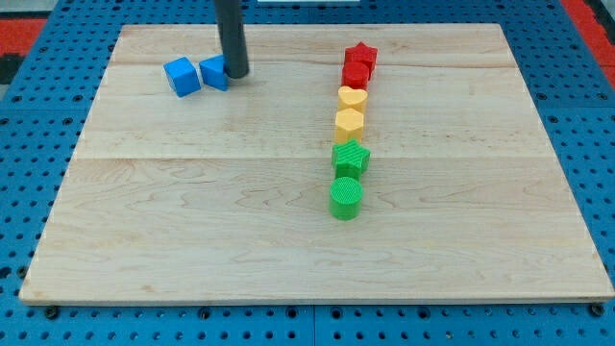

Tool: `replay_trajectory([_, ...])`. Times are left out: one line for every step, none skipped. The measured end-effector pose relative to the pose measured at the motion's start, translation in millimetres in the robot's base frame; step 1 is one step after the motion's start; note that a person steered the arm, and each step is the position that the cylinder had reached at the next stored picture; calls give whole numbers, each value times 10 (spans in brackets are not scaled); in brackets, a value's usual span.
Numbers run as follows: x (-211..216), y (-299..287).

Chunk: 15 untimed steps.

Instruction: Push the blue cube at the bottom center

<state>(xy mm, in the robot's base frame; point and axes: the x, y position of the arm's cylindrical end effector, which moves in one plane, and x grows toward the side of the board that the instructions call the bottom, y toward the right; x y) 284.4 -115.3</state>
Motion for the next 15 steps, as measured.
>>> replay_trajectory([0,-370])
replay_trajectory([-112,-574])
replay_trajectory([-38,-758])
replay_trajectory([93,-815])
replay_trajectory([586,-760])
replay_trajectory([741,-902])
replay_trajectory([787,-1226])
replay_trajectory([1182,-1076])
replay_trajectory([1328,-1189])
replay_trajectory([1071,-1461])
replay_trajectory([1464,-1710])
replay_trajectory([1638,-1109])
replay_trajectory([2093,-849])
replay_trajectory([2141,-304])
replay_trajectory([2191,-808])
